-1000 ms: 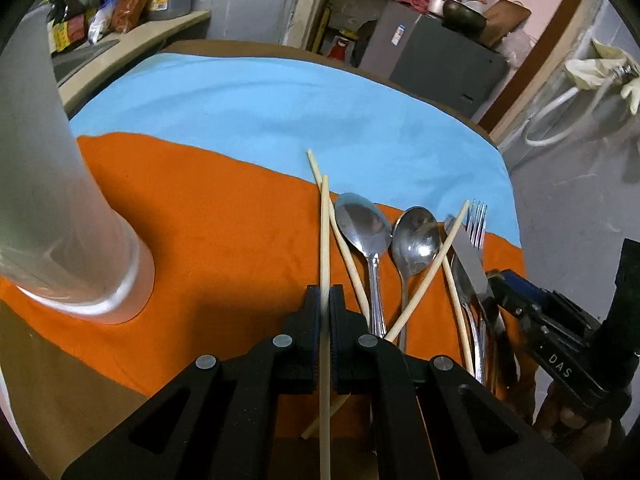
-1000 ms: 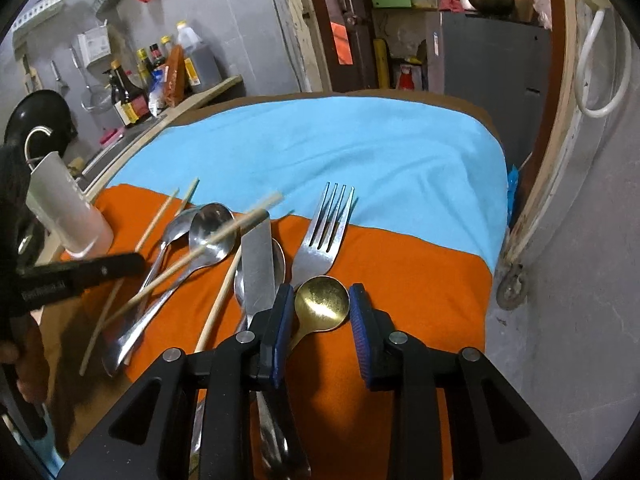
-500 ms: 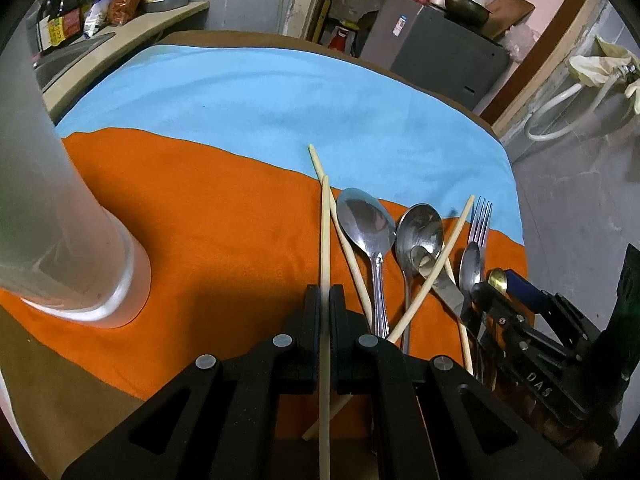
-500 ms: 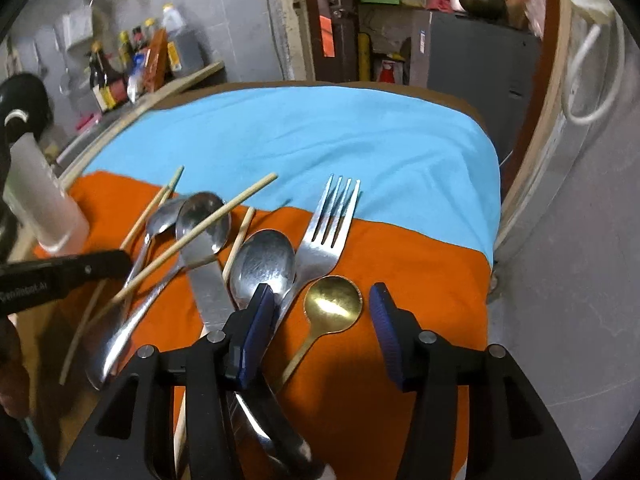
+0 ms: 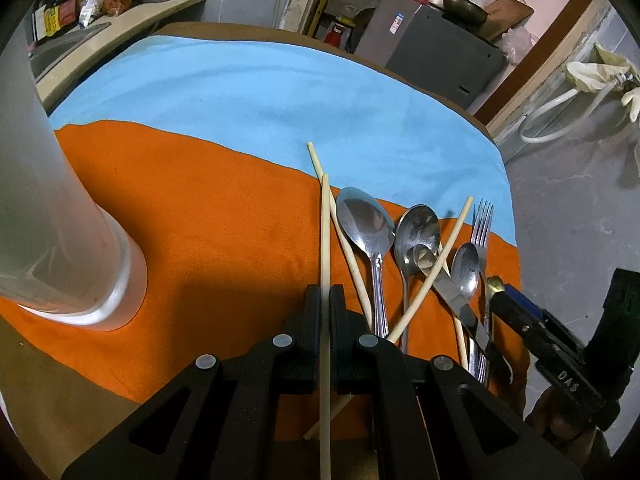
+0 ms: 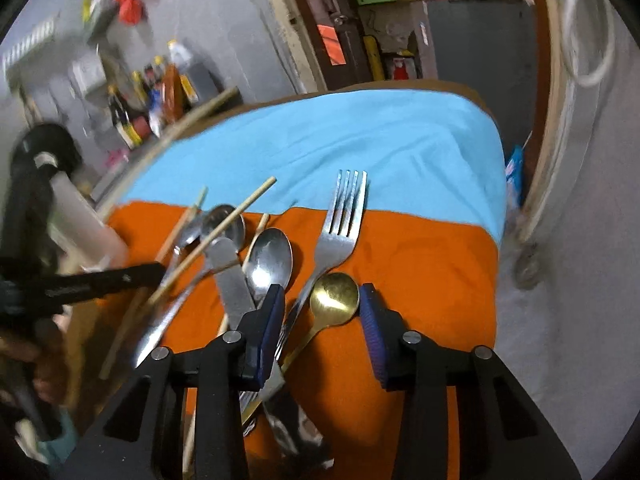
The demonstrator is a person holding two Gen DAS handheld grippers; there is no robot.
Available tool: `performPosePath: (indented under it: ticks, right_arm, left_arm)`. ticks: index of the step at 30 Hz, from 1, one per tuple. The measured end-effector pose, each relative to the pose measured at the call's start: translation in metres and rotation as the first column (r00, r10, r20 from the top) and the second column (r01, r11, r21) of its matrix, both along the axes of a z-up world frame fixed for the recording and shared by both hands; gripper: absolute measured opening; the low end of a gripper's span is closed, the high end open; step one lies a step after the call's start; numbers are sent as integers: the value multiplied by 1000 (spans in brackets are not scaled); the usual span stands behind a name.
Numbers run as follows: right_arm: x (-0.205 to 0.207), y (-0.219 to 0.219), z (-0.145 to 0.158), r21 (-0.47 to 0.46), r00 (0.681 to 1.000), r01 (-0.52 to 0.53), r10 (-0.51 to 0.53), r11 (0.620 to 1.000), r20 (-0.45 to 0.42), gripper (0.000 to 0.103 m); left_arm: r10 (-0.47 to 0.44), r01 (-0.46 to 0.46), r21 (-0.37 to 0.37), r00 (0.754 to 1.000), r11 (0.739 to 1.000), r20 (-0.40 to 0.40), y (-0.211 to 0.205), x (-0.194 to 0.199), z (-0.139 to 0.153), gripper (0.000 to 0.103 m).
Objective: Organize utensils
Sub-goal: 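Grasp the gold spoon with the right tool while the left tool holds the chopstick, then lift chopstick and gold spoon into the white caddy and open both tools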
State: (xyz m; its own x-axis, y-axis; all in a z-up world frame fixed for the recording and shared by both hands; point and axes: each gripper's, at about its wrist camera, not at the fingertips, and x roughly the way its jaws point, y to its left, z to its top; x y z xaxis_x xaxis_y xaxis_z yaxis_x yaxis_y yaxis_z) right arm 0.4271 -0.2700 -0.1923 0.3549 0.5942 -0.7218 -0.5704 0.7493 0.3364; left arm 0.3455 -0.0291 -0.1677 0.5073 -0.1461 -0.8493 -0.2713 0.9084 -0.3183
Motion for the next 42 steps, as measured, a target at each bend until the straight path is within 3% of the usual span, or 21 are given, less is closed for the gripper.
performPosePath:
  ticks: [3,9,16,17,18,24,32,42]
  right_arm:
    - [3,-11,-3,35,1000,7,-6,999,-30,33]
    - [-8,14,2,-161,997,-16,28,987,73,27]
    - [-8,18,1,-165,998,17,-8,986,58,27]
    - [-7,17,0,-156,999,19,-11,988,52,10]
    - [-7,17,0,-184,997,39,-25,982,79,9]
    - [-14,9,20,-141,994,16,-1,990,108,4]
    - [-43,-9,45,-72,992,32,-23,997,125,3]
    - [-86,10,88,-24,955,102,-91,994,283,1]
  left_arm:
    - [-5,5,4,1000,1000,1,-1,0,0,3]
    - [-25,25,16,1000,1000,-15,-4,5,-1,3]
    - [-52,54,75,998,996,-24,-14,8,1,2]
    - [-44,45,62,999,997,-16,-13,7,1,2]
    - [-38,39,50,999,998,-9,-11,6,0,2]
    - [-23,22,21,996,1000,81,-11,-15,11,2]
    - [-20,21,-6,989,1000,146,-9,-35,23,2]
    - [-55,64,-10,921,998,386,-9,-62,65,2]
